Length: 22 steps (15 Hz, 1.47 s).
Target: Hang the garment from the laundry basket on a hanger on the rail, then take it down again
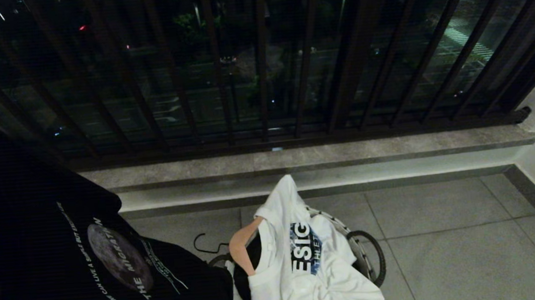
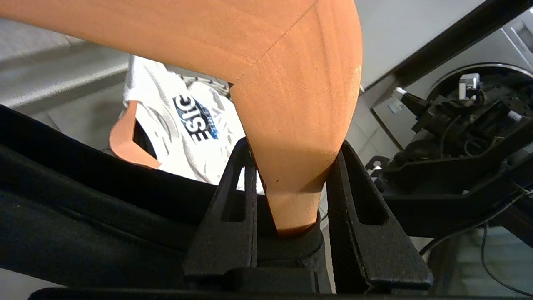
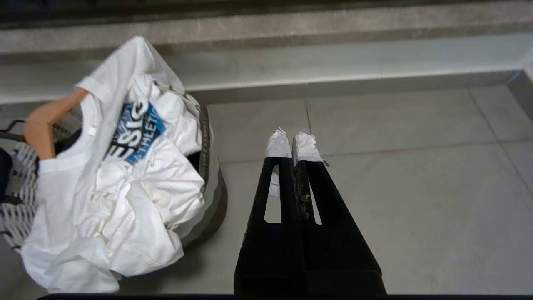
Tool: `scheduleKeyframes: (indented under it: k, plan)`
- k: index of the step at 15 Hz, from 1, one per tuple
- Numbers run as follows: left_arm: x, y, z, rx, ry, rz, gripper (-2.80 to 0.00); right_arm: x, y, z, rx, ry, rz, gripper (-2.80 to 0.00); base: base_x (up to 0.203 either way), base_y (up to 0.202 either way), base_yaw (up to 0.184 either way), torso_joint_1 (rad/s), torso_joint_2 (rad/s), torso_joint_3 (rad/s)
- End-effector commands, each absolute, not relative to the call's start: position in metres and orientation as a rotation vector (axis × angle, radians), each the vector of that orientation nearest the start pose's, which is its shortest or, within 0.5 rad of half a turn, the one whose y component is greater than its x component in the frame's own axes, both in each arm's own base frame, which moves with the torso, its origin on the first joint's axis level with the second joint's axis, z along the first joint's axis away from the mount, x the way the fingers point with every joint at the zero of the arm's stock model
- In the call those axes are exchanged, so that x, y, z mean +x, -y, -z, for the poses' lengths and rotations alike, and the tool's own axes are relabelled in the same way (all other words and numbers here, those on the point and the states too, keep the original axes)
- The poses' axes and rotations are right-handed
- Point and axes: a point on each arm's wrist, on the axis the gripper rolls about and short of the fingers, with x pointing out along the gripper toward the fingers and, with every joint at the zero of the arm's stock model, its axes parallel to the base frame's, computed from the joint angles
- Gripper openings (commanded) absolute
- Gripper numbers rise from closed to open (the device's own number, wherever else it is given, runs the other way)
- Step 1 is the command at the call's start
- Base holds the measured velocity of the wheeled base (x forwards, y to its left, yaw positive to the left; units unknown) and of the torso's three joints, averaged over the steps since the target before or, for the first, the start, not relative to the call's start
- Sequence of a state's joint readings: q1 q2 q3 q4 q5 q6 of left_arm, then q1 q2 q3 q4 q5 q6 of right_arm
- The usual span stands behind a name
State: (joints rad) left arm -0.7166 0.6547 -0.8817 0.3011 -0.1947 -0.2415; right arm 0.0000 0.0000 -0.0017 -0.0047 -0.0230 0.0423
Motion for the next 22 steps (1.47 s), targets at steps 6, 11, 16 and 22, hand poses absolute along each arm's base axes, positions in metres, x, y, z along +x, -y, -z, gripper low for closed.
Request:
scheduleKeyframes:
  k: [6,11,16,22]
  plan:
    - [0.0094,0.0138,-0.2874,-0.207,-0.181,0.889,-2.8,-0.0229,0.0005,-0.0764,0.043,0.007,0.023,-2.8,0.0,0.0,0.0,-0.001,0.0,0.204]
    - [0.0101,0.0144,-0.2875,-0.206,-0.183,0.888,-2.8,-0.0229,0.0005,-0.0764,0.043,0.007,0.023,-2.8,0.0,0.0,0.0,0.0,0.0,0.205]
    - [0.0098,0.0136,-0.2799,-0.198,-0.179,0.863,-2.8,-0.0229,0.0005,-0.0765,0.042,0.007,0.023,-2.8,0.0,0.0,0.0,0.001,0.0,0.169]
    - [0.0103,0.0149,-0.2803,-0.2,-0.183,0.886,-2.8,-0.0229,0.0005,-0.0764,0.041,0.007,0.023,-2.8,0.0,0.0,0.0,0.001,-0.01,0.006]
